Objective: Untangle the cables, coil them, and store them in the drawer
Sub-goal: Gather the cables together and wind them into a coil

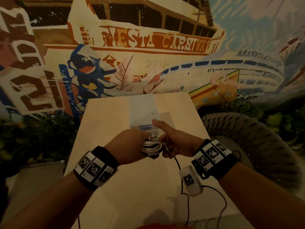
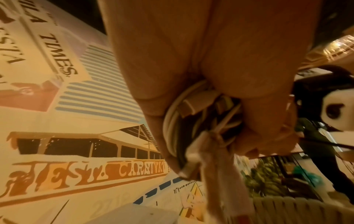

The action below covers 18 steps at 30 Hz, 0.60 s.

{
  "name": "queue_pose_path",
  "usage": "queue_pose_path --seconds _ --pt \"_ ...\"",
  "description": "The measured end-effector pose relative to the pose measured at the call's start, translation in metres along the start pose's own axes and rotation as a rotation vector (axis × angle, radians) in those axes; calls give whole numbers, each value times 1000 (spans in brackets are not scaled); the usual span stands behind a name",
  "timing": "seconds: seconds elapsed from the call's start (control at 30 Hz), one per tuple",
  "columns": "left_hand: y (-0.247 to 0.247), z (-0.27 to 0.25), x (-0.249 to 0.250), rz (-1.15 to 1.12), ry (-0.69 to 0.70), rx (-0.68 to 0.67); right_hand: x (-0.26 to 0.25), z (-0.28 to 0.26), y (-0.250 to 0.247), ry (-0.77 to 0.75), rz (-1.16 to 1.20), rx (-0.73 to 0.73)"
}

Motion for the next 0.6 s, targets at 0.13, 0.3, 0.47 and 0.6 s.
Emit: queue_pose_path --seconds 0.13,0.3,0.47,0.6 --pt "15 2 3 45 -75 -74 -7 -3 7 -48 -279 -77" --pt "23 6 14 128 -161 -181 -10 6 10 -8 -624 -57" --pt "29 10 16 168 -164 -213 -17 7 17 -129 -701 82" --pt "34 13 17 257 -142 -273 -12 7 33 -109 -1029 112"
Point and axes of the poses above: each hand's wrist, its own z-axis towards the middle knuckle, its own y-axis out of the palm, x = y × z, the point moved 3 cm from there along z, towards the middle knuckle, and after that the axes turned 12 degrees about z, right-handed, at the moved point
